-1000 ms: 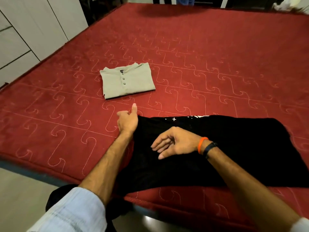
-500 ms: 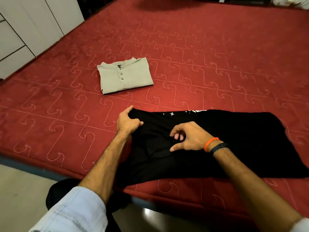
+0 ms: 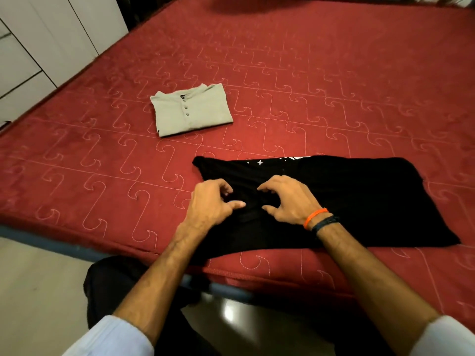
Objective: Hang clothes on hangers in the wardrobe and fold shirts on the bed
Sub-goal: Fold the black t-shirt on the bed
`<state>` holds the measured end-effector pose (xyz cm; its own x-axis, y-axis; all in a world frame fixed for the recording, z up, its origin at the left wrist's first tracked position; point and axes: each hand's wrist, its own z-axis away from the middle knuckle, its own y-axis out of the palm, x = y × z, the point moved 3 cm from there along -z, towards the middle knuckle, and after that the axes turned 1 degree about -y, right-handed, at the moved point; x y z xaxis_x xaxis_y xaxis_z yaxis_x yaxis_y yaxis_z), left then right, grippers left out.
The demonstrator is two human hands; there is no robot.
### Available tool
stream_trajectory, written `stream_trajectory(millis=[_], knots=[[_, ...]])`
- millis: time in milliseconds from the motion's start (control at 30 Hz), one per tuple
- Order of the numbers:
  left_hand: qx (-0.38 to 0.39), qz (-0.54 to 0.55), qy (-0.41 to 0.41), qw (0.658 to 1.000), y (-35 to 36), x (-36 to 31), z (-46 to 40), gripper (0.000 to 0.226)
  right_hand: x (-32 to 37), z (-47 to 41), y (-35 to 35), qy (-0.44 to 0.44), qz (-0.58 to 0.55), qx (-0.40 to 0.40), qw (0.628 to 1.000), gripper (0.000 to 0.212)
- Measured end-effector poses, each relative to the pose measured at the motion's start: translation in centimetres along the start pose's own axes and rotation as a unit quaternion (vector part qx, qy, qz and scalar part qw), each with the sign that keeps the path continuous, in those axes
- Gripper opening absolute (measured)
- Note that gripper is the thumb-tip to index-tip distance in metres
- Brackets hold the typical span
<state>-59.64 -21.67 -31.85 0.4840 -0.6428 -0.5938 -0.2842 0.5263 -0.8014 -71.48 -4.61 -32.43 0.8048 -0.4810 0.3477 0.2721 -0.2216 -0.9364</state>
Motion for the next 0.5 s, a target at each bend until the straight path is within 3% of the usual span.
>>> stream_trajectory(millis=[133, 300, 400, 500], knots=[[0.017, -0.087, 0.018, 0.996, 1.0, 0.5, 2.6, 0.056, 0.3, 0.7, 0.6, 0.030, 0.004, -0.005, 1.000, 0.043], [-0.023, -0.140, 0.081, 0.986, 0.9, -0.1, 4.4, 0.036, 0.5, 1.5, 1.2, 0.056, -0.022, -0.047, 0.997, 0.032], [-0.056, -0.198, 0.098, 0.974, 0.7, -0.7, 5.6, 0.037, 0.3, 1.9, 1.3, 0.075, -0.055, -0.086, 0.992, 0.026], [-0.015, -0.299, 0.084, 0.950, 0.9, -0.8, 6.4, 0.041, -0.1, 2.2, 1.3, 0.073, -0.063, -0.076, 0.992, 0.025]])
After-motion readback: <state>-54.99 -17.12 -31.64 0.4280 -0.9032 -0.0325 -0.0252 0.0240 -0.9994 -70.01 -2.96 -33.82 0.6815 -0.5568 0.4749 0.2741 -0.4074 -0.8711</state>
